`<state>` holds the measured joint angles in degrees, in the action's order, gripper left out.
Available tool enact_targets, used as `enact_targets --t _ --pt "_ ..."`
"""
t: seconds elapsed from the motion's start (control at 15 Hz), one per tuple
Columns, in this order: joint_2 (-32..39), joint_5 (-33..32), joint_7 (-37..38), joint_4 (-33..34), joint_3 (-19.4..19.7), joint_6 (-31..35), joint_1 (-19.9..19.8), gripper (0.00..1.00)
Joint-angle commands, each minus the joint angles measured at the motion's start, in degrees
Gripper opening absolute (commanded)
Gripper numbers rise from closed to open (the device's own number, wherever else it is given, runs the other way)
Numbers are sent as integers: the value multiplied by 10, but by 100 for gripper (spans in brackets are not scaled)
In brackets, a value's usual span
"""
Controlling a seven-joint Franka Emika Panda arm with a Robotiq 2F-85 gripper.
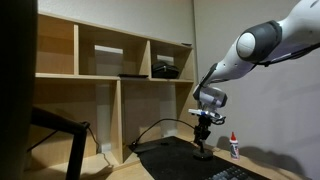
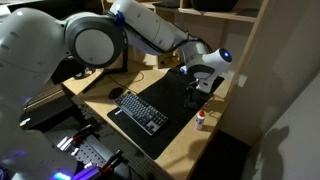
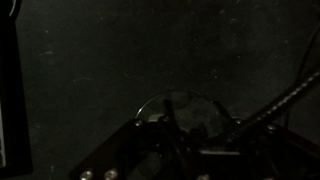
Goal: Move the black thing off the black mat
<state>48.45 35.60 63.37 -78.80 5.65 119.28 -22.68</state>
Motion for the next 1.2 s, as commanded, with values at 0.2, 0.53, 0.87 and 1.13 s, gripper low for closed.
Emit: enact_targets --t 0.2,0.53,0.87,1.13 --pt "7 12 -12 16 2 -26 -6 0" --pt "-3 18 -24 18 -4 -50 -13 2" --pt "-52 32 -91 -1 -11 -136 -22 2" --pt "-78 42 -127 -2 -9 -197 -5 2"
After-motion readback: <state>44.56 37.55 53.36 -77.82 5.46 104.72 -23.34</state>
